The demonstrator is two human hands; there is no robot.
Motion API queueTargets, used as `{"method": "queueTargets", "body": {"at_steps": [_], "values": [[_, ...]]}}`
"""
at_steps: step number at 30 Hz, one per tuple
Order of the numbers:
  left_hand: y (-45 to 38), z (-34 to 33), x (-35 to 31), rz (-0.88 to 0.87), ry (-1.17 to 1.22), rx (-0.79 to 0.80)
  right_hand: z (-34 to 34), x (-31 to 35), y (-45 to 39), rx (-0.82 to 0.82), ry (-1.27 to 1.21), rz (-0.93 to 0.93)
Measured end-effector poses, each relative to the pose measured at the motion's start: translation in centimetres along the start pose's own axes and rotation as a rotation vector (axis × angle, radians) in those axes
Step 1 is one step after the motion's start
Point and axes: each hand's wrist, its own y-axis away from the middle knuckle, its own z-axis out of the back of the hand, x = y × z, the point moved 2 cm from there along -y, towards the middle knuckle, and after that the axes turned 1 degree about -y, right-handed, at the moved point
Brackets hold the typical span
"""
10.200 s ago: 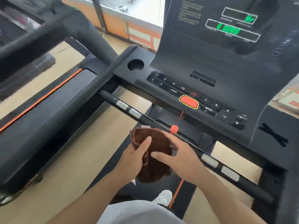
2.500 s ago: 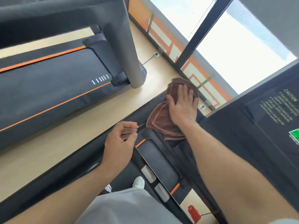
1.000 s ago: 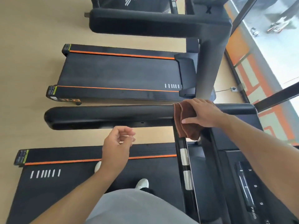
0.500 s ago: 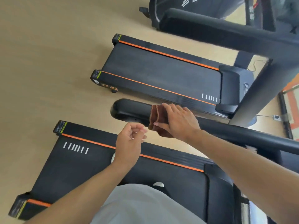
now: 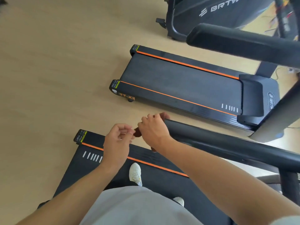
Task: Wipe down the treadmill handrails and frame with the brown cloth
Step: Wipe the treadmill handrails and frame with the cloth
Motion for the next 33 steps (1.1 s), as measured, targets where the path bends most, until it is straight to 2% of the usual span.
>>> {"method": "queueTargets", "body": {"at_steps": [2, 5, 10, 13, 16, 25, 29, 33], "values": [[-0.9, -0.9, -0.6, -0.023, -0.002, 0.036, -0.3, -1.3, 1.1, -0.048, -0.118, -0.036], [-2.1, -2.9, -1.9, -0.064, 0.028, 0.070, -0.5, -4.8, 4.7, -0.041, -0.369, -0.219], [-3.3, -6.3, -4.1, -0.116, 0.087, 0.147, -2.5, -13.4, 14.9, 0.184, -0.440, -0.475], [-4.4, -6.0, -4.2, -0.119, 0.133, 0.139, -3.2, -16.4, 18.1, 0.287, -0.446, -0.593], [-5.5, -4.1, -3.2, -0.101, 0.142, 0.088, -3.3, -15.9, 16.8, 0.310, -0.423, -0.571], [-6.2, 1.7, 1.8, 0.068, 0.135, -0.030, -1.3, -5.8, 4.4, 0.026, -0.372, -0.276], [-6.1, 0.9, 2.5, 0.157, 0.090, 0.062, -1.5, -3.5, 3.0, -0.092, -0.265, -0.197], [-6.5, -1.4, 1.9, 0.250, 0.014, 0.213, -2.1, -2.2, 3.4, -0.200, -0.306, -0.215]]}}
